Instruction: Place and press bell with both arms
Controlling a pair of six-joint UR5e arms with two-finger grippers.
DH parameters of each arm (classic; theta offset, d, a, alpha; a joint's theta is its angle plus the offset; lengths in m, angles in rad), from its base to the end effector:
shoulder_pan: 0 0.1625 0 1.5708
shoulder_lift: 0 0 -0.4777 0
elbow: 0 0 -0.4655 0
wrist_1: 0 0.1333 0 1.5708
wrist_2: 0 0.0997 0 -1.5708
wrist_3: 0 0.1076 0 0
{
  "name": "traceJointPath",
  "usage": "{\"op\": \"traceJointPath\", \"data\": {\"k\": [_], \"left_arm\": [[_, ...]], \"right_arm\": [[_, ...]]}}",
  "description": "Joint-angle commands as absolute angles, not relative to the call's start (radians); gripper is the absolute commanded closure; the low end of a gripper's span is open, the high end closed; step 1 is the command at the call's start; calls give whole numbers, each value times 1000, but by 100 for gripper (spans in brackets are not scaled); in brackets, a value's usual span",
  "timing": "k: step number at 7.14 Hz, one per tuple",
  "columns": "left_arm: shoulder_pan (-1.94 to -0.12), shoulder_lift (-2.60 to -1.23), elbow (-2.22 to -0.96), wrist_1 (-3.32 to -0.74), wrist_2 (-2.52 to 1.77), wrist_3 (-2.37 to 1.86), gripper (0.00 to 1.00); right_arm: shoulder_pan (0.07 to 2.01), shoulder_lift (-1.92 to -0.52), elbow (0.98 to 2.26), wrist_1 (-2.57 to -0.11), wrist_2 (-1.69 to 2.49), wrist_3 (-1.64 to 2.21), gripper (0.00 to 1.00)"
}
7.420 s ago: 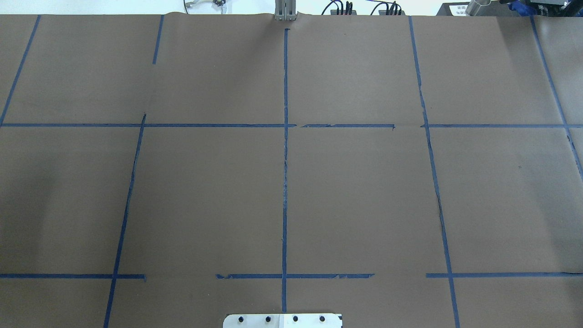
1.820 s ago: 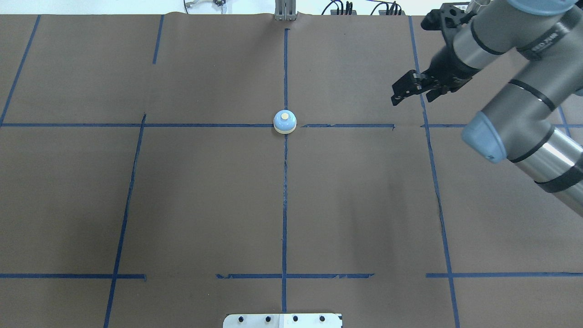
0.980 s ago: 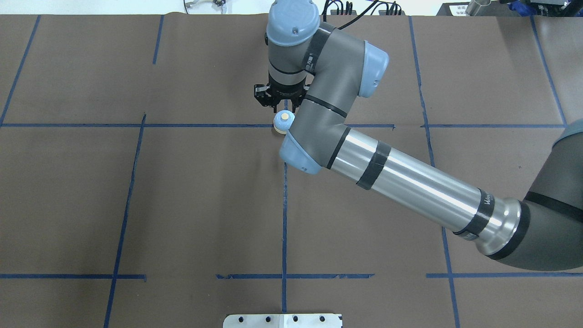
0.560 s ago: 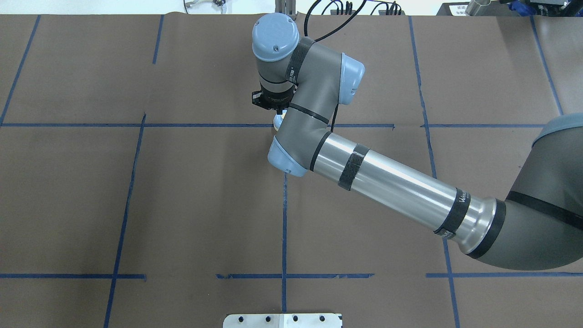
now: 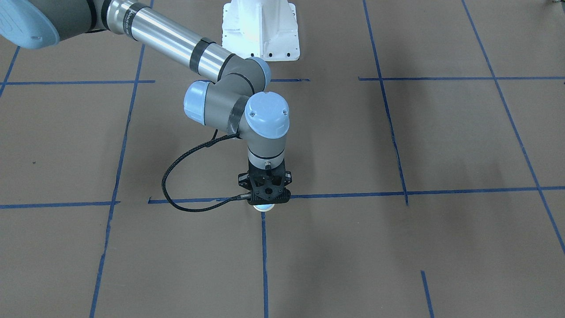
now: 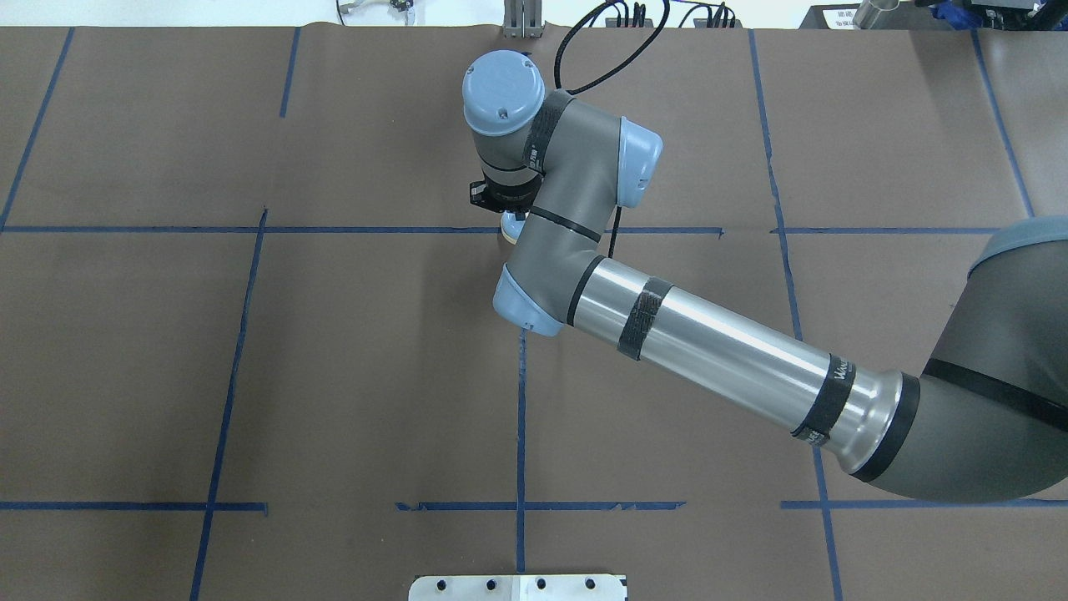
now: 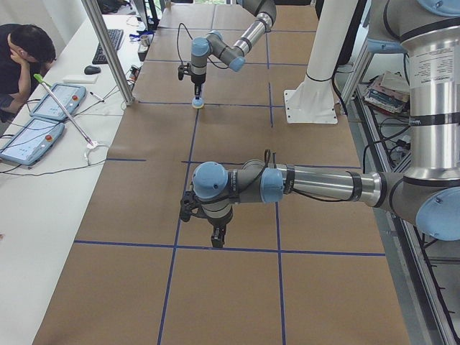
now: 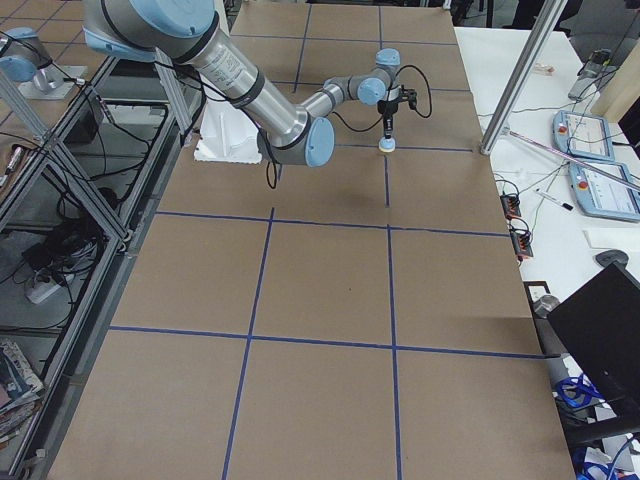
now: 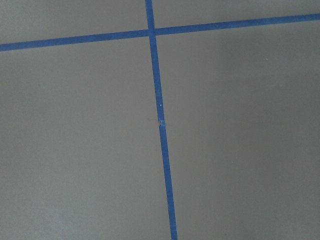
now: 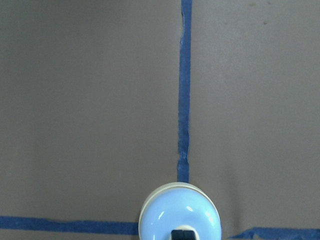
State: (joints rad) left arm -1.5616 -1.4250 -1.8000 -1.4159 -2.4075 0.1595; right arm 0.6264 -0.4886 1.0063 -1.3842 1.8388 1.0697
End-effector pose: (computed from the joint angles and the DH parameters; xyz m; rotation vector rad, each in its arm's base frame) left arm -0.0489 -0.4892 0.6754 -0.0043 0.8396 0.1288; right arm -0.7240 -0.6532 0.1709 0.1569 -0.7286 0.0251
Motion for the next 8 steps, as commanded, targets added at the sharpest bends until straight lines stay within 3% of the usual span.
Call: {"op": "traceJointPath", "data": {"k": [1,3,4,5,6,8], "left_arm": [[-1562,-1425,-1799,-1416,-2408,158,0],[-1562,-1427,-1798,-1416,-2408,158,0],[-1562,-1427,-1798,-1416,-2407,158,0],[-1562,-1427,-1799,-1416,-2407,158,0],[-1562,-1425,-1799,-1416,-2407,158,0],[-1562,-1425,-1798,-1416,-2405,160,0]], "right_arm": [[626,-491,1005,-1385,1836,1066,100],[644,-480,1049,-1390,1857,1063,97],[681,-480,1078,-1394,1935,1063,89],[708,-482,1100,-1420,1983,1063,39],[736,-512,1129,-1428,1994,1060,1],[878,-712,1280,-1434,2173,876,0]]}}
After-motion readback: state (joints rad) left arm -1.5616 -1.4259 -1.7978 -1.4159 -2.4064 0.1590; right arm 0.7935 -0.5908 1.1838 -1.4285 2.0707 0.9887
